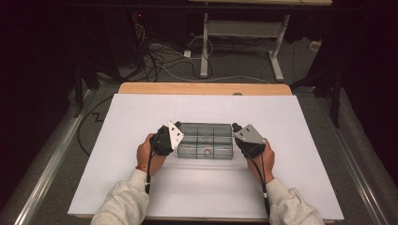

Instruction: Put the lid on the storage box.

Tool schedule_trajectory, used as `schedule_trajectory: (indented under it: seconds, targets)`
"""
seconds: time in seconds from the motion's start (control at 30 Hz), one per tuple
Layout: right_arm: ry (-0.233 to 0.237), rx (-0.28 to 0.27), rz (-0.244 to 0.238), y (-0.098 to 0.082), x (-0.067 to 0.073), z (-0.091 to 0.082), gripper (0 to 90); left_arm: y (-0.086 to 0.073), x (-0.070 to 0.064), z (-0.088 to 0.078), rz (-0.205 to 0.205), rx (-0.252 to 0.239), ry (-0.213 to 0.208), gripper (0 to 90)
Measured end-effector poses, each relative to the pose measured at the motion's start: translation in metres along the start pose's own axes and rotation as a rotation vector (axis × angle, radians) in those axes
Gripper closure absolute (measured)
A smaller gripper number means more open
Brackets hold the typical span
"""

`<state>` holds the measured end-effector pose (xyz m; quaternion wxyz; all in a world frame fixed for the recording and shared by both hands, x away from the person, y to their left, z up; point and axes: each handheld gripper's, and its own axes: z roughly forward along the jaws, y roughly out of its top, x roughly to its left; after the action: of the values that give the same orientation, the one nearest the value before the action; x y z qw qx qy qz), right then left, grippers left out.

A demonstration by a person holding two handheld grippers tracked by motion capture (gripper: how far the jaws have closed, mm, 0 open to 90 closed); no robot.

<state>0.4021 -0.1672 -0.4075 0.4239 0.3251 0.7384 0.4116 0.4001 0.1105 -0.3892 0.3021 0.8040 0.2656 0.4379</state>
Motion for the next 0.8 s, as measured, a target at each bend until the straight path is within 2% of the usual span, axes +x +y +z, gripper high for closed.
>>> schedule_trajectory:
  seconds: [0.53, 0.8]
  targets:
    - [-0.006, 0.014, -0.011, -0.0064, 0.0046, -0.0040, 88.4, -0.0050, -0.0066, -0.0040, 0.031, 0.012, 0.018, 87.1]
    - [0.002, 0.027, -0.019, -0.0084, 0.0068, -0.0053, 87.8, -0.0080, -0.0087, -0.0050, 0.039, 0.018, 0.007, 85.6]
